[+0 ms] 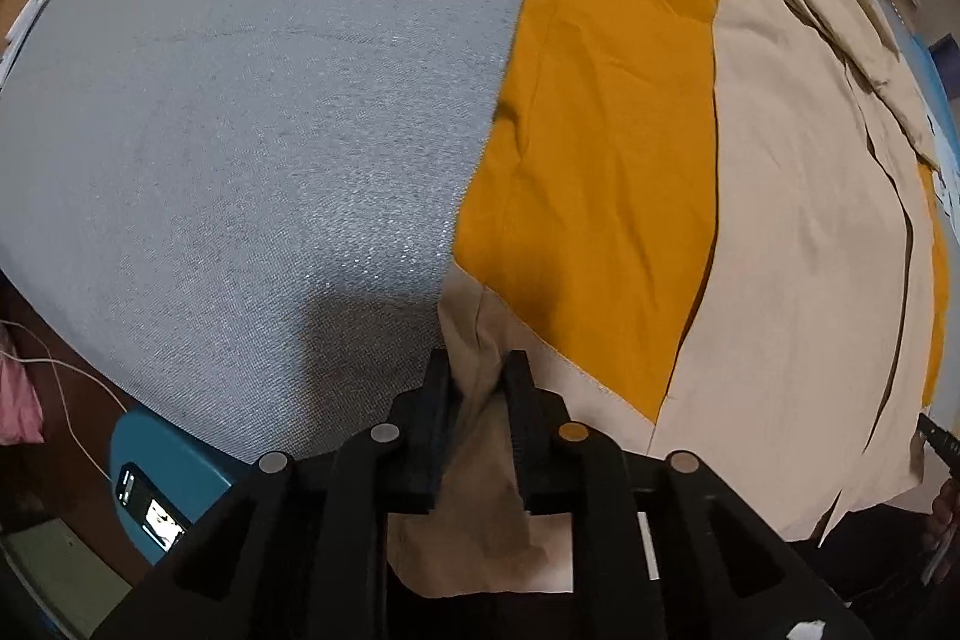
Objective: Fold large clothes
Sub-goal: 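Grasp the hem with the left gripper while the right gripper grasps the hem too, then lift the hem with both grippers and fold it toward the collar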
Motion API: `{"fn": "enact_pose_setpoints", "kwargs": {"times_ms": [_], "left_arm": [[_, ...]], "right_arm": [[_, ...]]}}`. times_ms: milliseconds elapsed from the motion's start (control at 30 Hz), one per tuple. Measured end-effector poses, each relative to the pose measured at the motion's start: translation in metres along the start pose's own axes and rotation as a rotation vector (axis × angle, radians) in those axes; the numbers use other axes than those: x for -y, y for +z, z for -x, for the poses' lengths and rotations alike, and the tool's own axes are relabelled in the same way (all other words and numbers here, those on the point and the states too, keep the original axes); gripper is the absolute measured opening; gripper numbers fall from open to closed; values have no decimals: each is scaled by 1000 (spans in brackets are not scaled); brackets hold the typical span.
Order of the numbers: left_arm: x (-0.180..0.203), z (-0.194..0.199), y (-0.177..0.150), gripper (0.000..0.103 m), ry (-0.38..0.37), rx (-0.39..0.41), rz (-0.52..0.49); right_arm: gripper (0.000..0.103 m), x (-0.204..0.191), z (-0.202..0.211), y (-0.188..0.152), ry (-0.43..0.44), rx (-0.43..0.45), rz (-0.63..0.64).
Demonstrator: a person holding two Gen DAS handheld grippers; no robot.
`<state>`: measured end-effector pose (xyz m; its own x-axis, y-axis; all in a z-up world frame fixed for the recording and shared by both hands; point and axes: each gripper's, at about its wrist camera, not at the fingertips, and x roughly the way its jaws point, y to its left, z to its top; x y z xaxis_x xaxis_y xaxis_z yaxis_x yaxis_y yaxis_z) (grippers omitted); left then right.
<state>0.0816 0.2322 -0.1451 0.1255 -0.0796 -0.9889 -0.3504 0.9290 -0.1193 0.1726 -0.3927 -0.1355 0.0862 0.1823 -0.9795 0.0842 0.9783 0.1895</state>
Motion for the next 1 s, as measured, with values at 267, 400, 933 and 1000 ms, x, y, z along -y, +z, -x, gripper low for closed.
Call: {"fn": "enact_pose_setpoints", "kwargs": {"times_ms": [267, 400, 933, 1000], "left_arm": [[26, -5, -7, 7, 23, 16, -60], [24, 18, -5, 2, 1, 84, -59], [32, 171, -23, 1, -275, 286, -243], [26, 182, -25, 1, -303, 290, -248]], "right_arm": [[26, -3, 0, -1, 6, 4, 4], [4, -2, 15, 1, 62, 62, 6], [2, -2, 173, -28, 334, 400, 43], [2, 1, 189, -35, 353, 421, 51]]}}
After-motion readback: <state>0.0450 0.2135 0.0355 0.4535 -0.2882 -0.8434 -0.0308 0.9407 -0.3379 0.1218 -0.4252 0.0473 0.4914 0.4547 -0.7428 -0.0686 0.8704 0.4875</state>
